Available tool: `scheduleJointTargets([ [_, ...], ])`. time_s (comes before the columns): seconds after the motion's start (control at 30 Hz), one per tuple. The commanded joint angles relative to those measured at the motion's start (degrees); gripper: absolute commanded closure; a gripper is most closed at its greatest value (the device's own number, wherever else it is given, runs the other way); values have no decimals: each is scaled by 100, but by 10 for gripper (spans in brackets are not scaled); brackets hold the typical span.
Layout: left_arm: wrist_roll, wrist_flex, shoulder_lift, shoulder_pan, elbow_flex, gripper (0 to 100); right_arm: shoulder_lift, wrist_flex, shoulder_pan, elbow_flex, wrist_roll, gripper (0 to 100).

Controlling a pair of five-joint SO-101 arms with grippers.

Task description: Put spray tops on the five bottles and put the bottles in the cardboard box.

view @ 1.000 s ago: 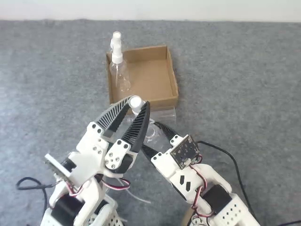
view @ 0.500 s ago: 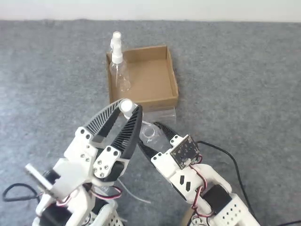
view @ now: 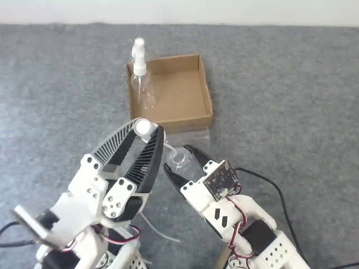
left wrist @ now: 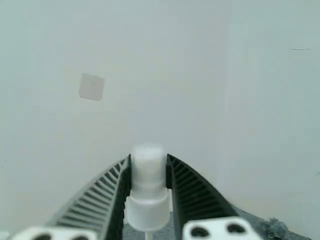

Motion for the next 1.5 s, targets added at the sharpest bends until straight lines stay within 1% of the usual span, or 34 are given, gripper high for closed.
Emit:
scheduleJointTargets([
  [0.0, 35, -35, -97, 53, -207, 987, -110, 31, -40, 114, 53, 985],
  [0.13, 35, -114, -88, 53, -57, 987, -110, 31, -48, 114, 53, 985],
  [0.27, 35, -624, -88, 62, 532, 987, -110, 31, -48, 114, 53, 985],
  [0.33, 35, -738, -88, 62, 725, 987, -110, 31, -31, 114, 53, 985],
  [0.47, -9, -624, -88, 264, 778, 987, -119, 163, -31, 114, 53, 985],
  [0.57, -281, -457, -88, 387, 778, 987, -119, 171, -31, 114, 53, 985],
  [0.8, -378, 62, -88, 387, 787, 987, -127, 171, -4, 114, 53, 985],
  [0.9, -404, 299, -88, 378, 840, 987, -127, 136, 154, 105, 26, 985],
  [0.93, -510, 325, -88, 378, 892, 987, -127, 136, 198, 105, 18, 985],
  [1.03, -756, 316, -88, 237, 1112, 987, -127, 136, 215, 105, 18, 985],
  [1.27, -765, -35, -88, -211, 1481, 987, -127, 154, 215, 105, 18, 985],
  [1.47, -756, -44, -88, -167, 1578, 987, -127, 180, 224, 105, 53, 985],
])
